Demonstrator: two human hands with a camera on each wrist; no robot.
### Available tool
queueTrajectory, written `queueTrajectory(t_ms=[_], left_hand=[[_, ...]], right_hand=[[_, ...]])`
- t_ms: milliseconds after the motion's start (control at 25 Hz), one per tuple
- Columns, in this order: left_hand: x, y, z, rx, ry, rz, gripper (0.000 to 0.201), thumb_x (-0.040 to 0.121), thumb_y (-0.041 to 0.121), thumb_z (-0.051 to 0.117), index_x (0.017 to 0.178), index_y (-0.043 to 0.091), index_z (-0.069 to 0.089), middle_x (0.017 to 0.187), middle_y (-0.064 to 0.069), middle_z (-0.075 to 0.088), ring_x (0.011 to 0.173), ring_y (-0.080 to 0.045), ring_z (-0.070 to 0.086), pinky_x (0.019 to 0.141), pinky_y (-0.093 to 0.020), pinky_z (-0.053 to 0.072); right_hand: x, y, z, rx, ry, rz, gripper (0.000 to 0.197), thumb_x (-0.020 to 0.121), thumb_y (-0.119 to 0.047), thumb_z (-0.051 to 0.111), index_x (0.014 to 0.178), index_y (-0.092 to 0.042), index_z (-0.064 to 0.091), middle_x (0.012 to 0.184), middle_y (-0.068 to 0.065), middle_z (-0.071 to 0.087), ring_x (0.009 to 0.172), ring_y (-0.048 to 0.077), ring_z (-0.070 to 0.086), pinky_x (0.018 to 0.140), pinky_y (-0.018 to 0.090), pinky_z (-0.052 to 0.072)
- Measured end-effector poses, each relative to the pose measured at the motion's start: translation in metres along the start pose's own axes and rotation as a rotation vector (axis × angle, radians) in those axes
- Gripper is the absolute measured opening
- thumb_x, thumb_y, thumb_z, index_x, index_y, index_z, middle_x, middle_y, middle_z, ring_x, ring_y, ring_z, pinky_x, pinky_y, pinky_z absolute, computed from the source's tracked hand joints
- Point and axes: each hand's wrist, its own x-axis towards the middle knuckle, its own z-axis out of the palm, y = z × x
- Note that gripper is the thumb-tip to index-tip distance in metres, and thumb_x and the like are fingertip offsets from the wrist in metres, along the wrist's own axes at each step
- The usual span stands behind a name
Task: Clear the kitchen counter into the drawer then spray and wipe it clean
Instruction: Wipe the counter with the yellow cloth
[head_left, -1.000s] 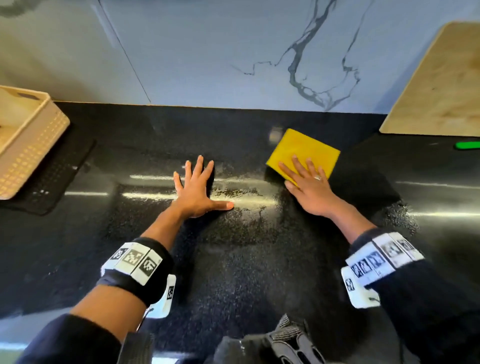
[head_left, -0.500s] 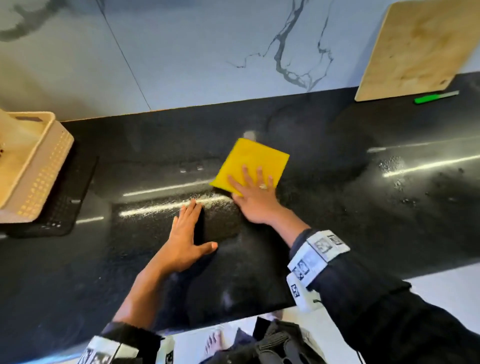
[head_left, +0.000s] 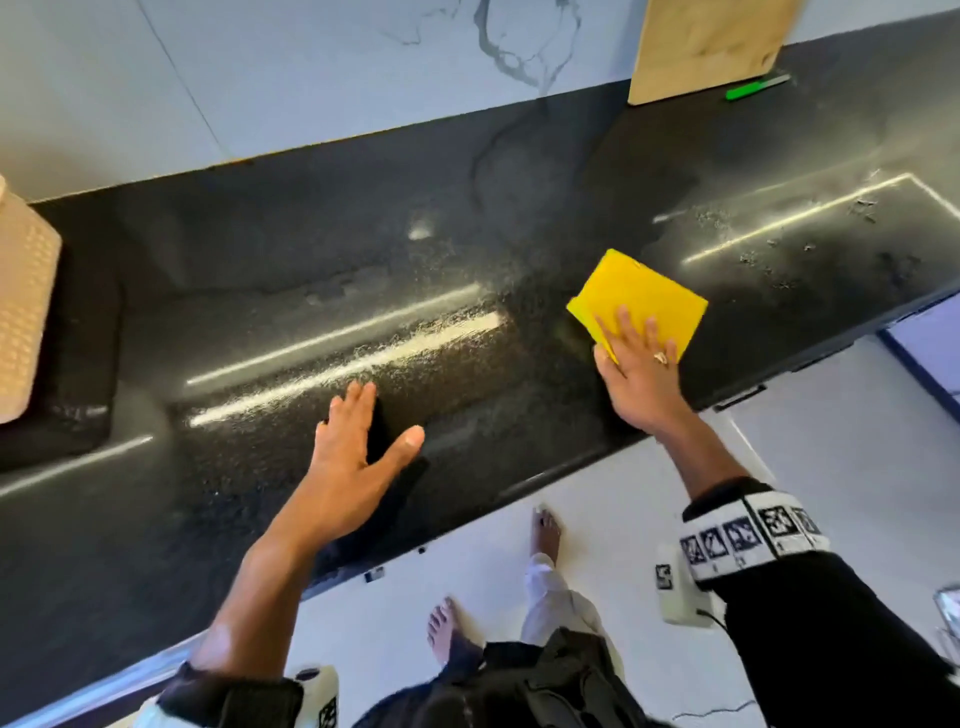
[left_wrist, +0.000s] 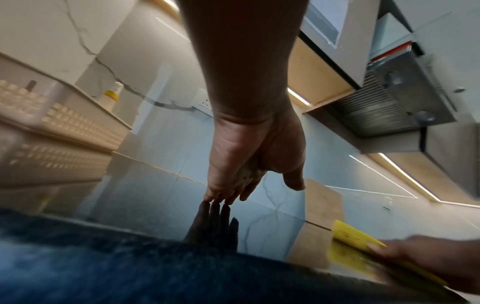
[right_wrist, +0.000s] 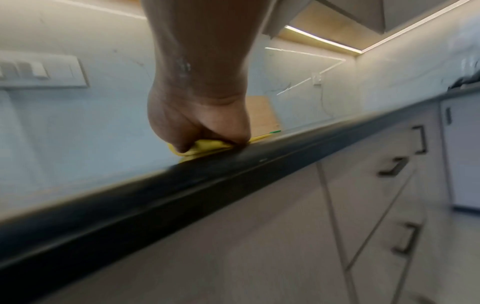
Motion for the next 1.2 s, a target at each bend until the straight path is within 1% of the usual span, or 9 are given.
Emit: queueTrajectory(t_ms=[120,240,320,440,520,720,880,1000,1200], left_hand=[[-0.011,-0.018,0.018,0.168,0.098,0.065,0.095,0.082,0.083,0.013,0.156,0.025,0.003,0.162,0.012,-0.01,0.147,-0.004,-0.017,0.12,-0.035,-0.014],[-0.027,-0.033,0.033,0.528,0.247,0.174,0.084,0.092,0.073,0.006,0.156,0.019,0.012,0.164,0.003,0.0,0.151,-0.015,-0.006,0.121,-0.046,-0.01],[-0.031,-0.037,0.036,0.582,0.271,0.201,0.077,0.096,0.068,0.009,0.155,0.021,0.019,0.164,-0.001,0.006,0.151,-0.019,-0.002,0.121,-0.049,-0.003],[-0.03,-0.034,0.035,0.588,0.31,0.184,0.073,0.097,0.066,0.009,0.155,0.025,0.021,0.164,0.0,0.006,0.151,-0.018,-0.004,0.121,-0.05,-0.002],[-0.028,-0.032,0.037,0.572,0.322,0.205,0.073,0.097,0.065,0.009,0.154,0.023,0.024,0.164,0.0,0.009,0.151,-0.018,-0.002,0.121,-0.049,-0.001],[-0.032,-0.04,0.034,0.328,0.414,0.298,0.072,0.098,0.063,0.017,0.149,0.016,0.037,0.161,-0.001,0.023,0.151,-0.015,0.009,0.122,-0.048,0.004],[-0.063,-0.05,0.015,0.192,0.568,0.194,0.071,0.098,0.062,0.02,0.149,0.016,0.036,0.161,0.0,0.023,0.151,-0.014,0.005,0.122,-0.045,0.003],[-0.107,-0.09,0.003,0.129,0.764,0.01,0.072,0.098,0.063,0.018,0.15,0.016,0.034,0.161,0.001,0.021,0.151,-0.014,0.004,0.122,-0.044,0.003],[-0.16,-0.137,-0.007,-0.058,1.01,-0.237,0.08,0.094,0.07,0.015,0.15,0.016,0.033,0.162,0.0,0.02,0.151,-0.014,0.006,0.121,-0.049,0.007]], right_hand=[[-0.062,-0.076,0.05,-0.045,0.058,-0.29,0.063,0.097,-0.053,0.013,0.152,-0.028,0.033,0.162,0.012,0.021,0.145,0.05,0.017,0.112,0.068,0.021],[-0.143,-0.104,0.077,-0.144,-0.039,-0.793,0.051,0.104,-0.039,0.03,0.154,-0.035,0.021,0.165,0.001,0.01,0.151,0.035,0.004,0.121,0.052,0.003],[-0.135,-0.053,0.063,-0.072,0.004,-0.776,0.053,0.103,-0.035,0.034,0.154,-0.038,0.021,0.165,-0.003,0.013,0.152,0.027,0.004,0.121,0.05,0.005],[-0.108,0.01,0.041,0.02,0.211,-0.289,0.048,0.105,-0.043,0.023,0.153,-0.037,0.025,0.163,0.002,0.022,0.151,0.033,0.013,0.115,0.062,0.017],[-0.115,-0.017,0.054,0.078,0.211,-0.14,0.054,0.105,-0.048,0.015,0.153,-0.029,0.031,0.163,0.007,0.02,0.149,0.04,0.011,0.115,0.065,0.014],[-0.17,-0.107,0.086,-0.096,-0.061,-0.917,0.047,0.105,-0.037,0.032,0.151,-0.027,0.031,0.165,0.002,0.01,0.152,0.033,0.003,0.121,0.05,0.003],[-0.112,-0.1,0.068,-0.023,0.026,-0.538,0.053,0.102,-0.042,0.026,0.154,-0.029,0.028,0.163,0.005,0.018,0.149,0.04,0.012,0.116,0.059,0.019],[-0.081,-0.177,0.074,-0.09,-0.119,-0.289,0.056,0.104,-0.043,0.021,0.157,-0.028,0.012,0.165,0.008,-0.003,0.148,0.046,-0.007,0.118,0.058,0.001],[-0.154,-0.325,0.115,-0.273,-0.424,-1.045,0.062,0.105,-0.035,0.033,0.158,-0.027,0.002,0.164,0.008,-0.015,0.146,0.045,-0.019,0.118,0.056,-0.01]])
